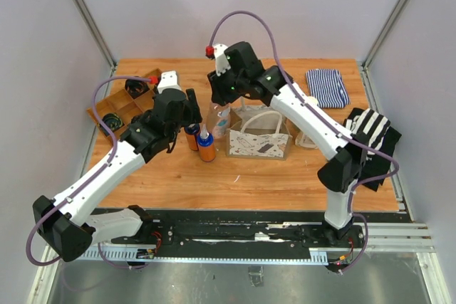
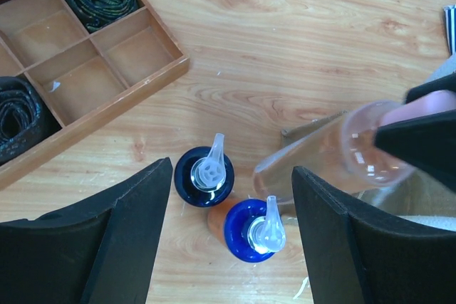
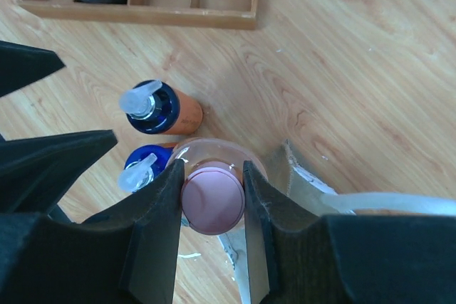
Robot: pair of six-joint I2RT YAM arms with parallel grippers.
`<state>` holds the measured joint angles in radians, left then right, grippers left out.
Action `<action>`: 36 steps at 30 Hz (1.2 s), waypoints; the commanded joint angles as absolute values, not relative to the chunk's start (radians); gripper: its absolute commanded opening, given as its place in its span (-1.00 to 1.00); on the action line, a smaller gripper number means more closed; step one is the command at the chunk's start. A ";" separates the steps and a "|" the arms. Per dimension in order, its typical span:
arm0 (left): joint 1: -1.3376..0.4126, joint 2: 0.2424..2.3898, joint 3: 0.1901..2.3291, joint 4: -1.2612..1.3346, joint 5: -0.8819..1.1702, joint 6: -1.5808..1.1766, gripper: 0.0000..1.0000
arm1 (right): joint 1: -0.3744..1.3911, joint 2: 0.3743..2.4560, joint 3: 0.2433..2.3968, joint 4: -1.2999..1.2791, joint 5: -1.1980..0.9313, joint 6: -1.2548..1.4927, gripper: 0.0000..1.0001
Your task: Take the personal care products out of the canvas bag
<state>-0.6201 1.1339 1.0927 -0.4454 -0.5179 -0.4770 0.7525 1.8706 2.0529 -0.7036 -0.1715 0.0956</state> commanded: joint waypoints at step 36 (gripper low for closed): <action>-0.616 1.091 1.055 -0.394 -0.454 -0.497 0.46 | 0.843 1.547 1.538 -0.532 0.184 0.076 0.97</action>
<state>-0.6155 1.0908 1.0634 -0.4438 -0.4702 -0.4881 0.8314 1.5970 1.6039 -0.5491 0.1261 0.0750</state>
